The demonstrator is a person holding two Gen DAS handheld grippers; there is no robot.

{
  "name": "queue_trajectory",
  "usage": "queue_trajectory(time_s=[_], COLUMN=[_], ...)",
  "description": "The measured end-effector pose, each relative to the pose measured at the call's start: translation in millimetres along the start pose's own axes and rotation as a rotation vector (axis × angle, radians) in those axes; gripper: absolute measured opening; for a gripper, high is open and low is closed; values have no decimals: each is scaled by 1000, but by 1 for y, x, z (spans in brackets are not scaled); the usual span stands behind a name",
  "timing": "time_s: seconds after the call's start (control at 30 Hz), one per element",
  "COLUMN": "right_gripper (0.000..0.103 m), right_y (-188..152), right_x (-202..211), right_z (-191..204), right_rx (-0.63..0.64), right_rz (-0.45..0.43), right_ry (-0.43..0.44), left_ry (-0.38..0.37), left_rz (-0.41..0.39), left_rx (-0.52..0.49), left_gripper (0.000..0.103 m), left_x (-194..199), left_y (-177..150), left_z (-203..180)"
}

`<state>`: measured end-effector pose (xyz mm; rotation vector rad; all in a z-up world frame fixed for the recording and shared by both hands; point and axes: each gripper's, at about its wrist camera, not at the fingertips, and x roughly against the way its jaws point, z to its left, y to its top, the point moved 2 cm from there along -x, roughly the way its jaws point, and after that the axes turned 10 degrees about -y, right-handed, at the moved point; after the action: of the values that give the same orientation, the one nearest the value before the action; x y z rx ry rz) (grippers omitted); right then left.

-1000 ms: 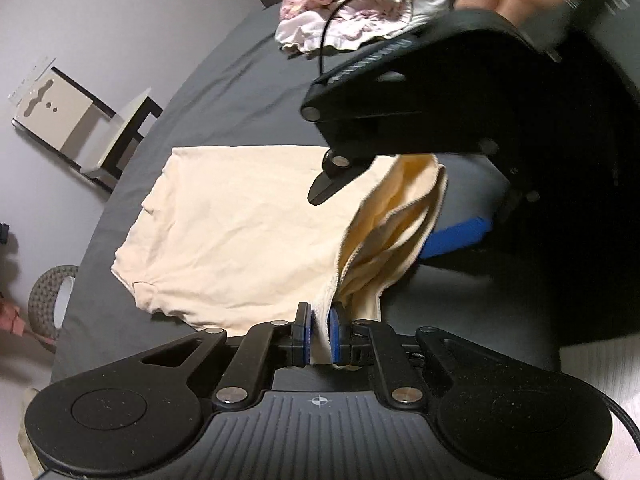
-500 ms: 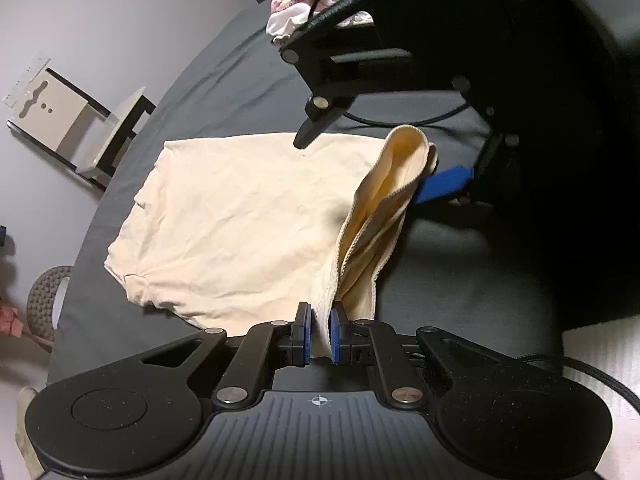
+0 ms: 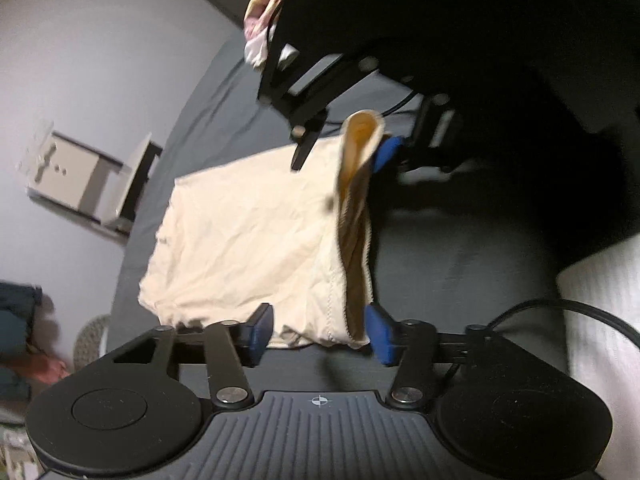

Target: Fold clothes

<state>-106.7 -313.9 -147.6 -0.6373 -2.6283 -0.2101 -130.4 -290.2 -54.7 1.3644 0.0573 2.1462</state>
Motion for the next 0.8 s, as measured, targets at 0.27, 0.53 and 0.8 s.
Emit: queue_trajectory(time_s=[0.27,0.53,0.8], right_gripper=[12,10,10], right_y=[-3,-14,-22], right_x=[11,18,17], right_z=[-22,-49,-66], right_rx=[-120,-245,-326], right_rz=[-47,-70,-62], right_ry=[35,58,96], left_ry=[50,110,83], left_rz=[32,107,94], left_rx=[-119,-163,-47], left_gripper=[54,54,42], left_x=[-20,-44,-47], left_y=[16,19,24], left_z=[-24,-29,-6])
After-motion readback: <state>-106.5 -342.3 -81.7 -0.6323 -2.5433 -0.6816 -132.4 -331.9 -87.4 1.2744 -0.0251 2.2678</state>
